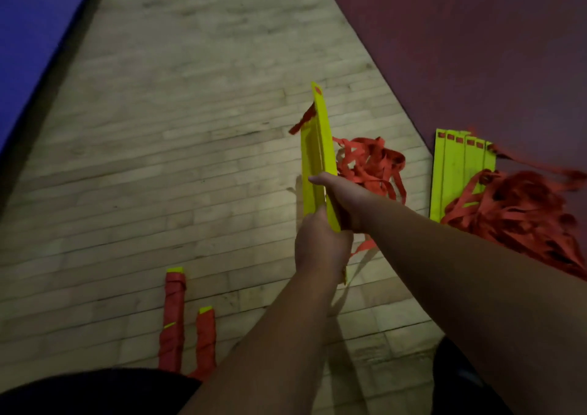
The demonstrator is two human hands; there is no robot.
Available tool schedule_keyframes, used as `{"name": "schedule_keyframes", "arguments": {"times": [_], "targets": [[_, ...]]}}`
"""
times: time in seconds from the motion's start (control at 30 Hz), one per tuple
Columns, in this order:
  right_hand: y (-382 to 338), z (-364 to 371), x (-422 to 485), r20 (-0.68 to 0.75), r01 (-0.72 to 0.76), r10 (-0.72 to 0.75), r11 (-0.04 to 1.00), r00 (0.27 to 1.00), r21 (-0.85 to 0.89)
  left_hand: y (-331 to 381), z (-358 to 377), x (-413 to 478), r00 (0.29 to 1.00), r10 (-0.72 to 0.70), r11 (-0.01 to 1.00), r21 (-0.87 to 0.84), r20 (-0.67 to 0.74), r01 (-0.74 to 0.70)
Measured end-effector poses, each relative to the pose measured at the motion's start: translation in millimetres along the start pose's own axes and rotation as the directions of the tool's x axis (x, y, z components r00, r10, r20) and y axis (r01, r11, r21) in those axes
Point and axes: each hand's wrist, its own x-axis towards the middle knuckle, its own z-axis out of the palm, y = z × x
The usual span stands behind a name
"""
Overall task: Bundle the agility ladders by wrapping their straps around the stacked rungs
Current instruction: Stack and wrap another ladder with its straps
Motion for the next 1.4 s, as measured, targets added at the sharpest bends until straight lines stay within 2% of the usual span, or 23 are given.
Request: {"name": "schedule_keyframes", "arguments": {"times": [0.13, 0.23, 0.33, 0.4, 0.5, 0.57, 0.63, 0.7, 0.77, 0.83, 0.9, 1.0, 1.1, 1.17, 1.23, 1.33, 1.4], "targets": [[-37, 21, -58, -0.115, 0.068, -0.082, 0.991, 0.990, -0.117, 29, -30, -23, 0.996, 0.039, 0.997, 0.072, -0.085, -0.033], [-55, 29, -94, -0.243, 0.157, -0.205, 0.966, 0.948, -0.203, 47, -47, -43, 0.990, 0.075, 0.994, 0.086, -0.116, -0.065], [-66, 28, -126, -0.334, 0.165, -0.264, 0.940, 0.905, -0.298, 64, -60, -63, 0.990, 0.096, 0.993, 0.073, -0.103, -0.089], [-70, 21, -148, -0.357, 0.183, -0.311, 0.919, 0.881, -0.350, 80, -66, -73, 0.993, 0.110, 0.990, 0.092, -0.034, -0.107], [-74, 4, -177, -0.406, 0.208, -0.371, 0.896, 0.835, -0.392, 107, -84, -78, 0.970, 0.147, 0.988, 0.006, 0.196, -0.151], [-75, -7, -190, -0.414, 0.213, -0.373, 0.898, 0.830, -0.384, 121, -105, -80, 0.906, 0.166, 0.986, -0.072, 0.390, -0.150], [-73, -16, -200, -0.427, 0.219, -0.364, 0.910, 0.828, -0.351, 127, -126, -76, 0.830, 0.151, 0.987, -0.033, 0.537, -0.158], [-68, -22, -211, -0.439, 0.223, -0.336, 0.931, 0.833, -0.290, 127, -142, -69, 0.824, 0.070, 0.991, 0.052, 0.563, -0.121], [-67, -27, -221, -0.439, 0.212, -0.331, 0.930, 0.835, -0.298, 120, -145, -56, 0.878, -0.011, 0.996, 0.080, 0.479, -0.031], [-65, -32, -230, -0.411, 0.210, -0.331, 0.926, 0.849, -0.312, 108, -140, -42, 0.911, -0.093, 0.993, -0.034, 0.401, 0.117], [-69, -38, -232, -0.381, 0.228, -0.367, 0.903, 0.848, -0.363, 100, -132, -34, 0.912, -0.181, 0.947, -0.186, 0.368, 0.263], [-73, -40, -242, -0.259, 0.327, -0.464, 0.840, 0.847, -0.434, 102, -120, -28, 0.884, -0.294, 0.842, -0.340, 0.364, 0.420], [-73, -49, -248, -0.167, 0.416, -0.494, 0.838, 0.853, -0.353, 111, -113, -20, 0.874, -0.362, 0.699, -0.525, 0.325, 0.485], [-72, -57, -250, -0.145, 0.424, -0.455, 0.883, 0.878, -0.204, 114, -111, -14, 0.879, -0.350, 0.618, -0.625, 0.323, 0.476], [-71, -62, -250, -0.120, 0.426, -0.441, 0.896, 0.890, -0.127, 116, -108, -8, 0.892, -0.313, 0.579, -0.679, 0.327, 0.452], [-71, -66, -248, -0.100, 0.424, -0.430, 0.902, 0.897, -0.081, 117, -106, 4, 0.886, -0.281, 0.441, -0.770, 0.369, 0.461], [-70, -64, -248, -0.082, 0.424, -0.429, 0.903, 0.900, -0.073, 119, -102, 7, 0.871, -0.171, 0.363, -0.793, 0.460, 0.490]]}}
